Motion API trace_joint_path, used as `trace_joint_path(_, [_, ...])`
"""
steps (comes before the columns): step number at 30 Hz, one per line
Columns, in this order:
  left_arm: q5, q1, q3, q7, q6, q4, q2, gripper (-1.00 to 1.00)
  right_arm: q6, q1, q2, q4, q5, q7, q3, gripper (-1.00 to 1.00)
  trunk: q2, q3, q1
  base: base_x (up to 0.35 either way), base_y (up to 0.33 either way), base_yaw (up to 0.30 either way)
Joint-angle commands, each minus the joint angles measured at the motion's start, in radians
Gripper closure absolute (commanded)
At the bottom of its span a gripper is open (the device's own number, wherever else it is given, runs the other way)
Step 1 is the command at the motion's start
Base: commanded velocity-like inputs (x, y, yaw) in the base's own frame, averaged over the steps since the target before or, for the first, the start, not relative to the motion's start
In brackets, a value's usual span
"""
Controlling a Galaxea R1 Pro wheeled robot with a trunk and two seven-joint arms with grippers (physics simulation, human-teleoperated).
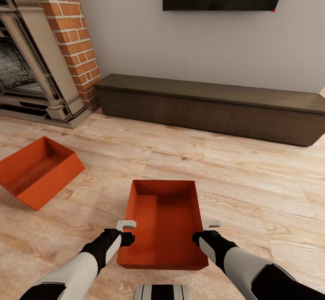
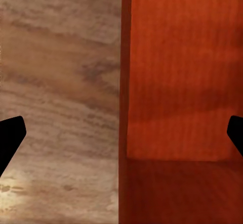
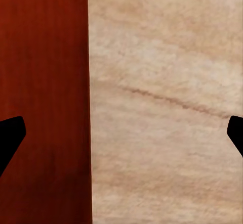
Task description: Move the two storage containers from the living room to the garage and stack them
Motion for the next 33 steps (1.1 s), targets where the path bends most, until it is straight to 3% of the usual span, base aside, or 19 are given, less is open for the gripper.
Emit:
trace_joint_path(1, [0.002,0.0,0.0,0.004,0.006,-0.002,0.0,-1.0,0.007,0.0,0.0,-0.002,-0.006,-0.006,0.008,-1.0,0.0,-0.001,0.0,0.0,0.0,0.0])
trace_joint_path(7, [0.002,0.0,0.0,0.004,0.006,-0.002,0.0,-1.0,0.007,0.0,0.001,-0.002,-0.006,-0.006,0.008,-1.0,0.0,-0.001,0.0,0.0,0.0,0.0])
trace_joint_path(15, [0.003,0.0,0.0,0.004,0.006,-0.002,0.0,-1.0,0.007,0.0,0.046,-0.002,-0.005,-0.006,0.008,-1.0,0.0,-0.001,0.0,0.0,0.0,0.0])
trace_joint_path(33, [0.003,0.0,0.0,0.004,0.006,-0.002,0.0,-1.0,0.007,0.0,0.037,-0.002,-0.005,-0.006,0.009,-1.0,0.0,-0.001,0.0,0.0,0.0,0.0])
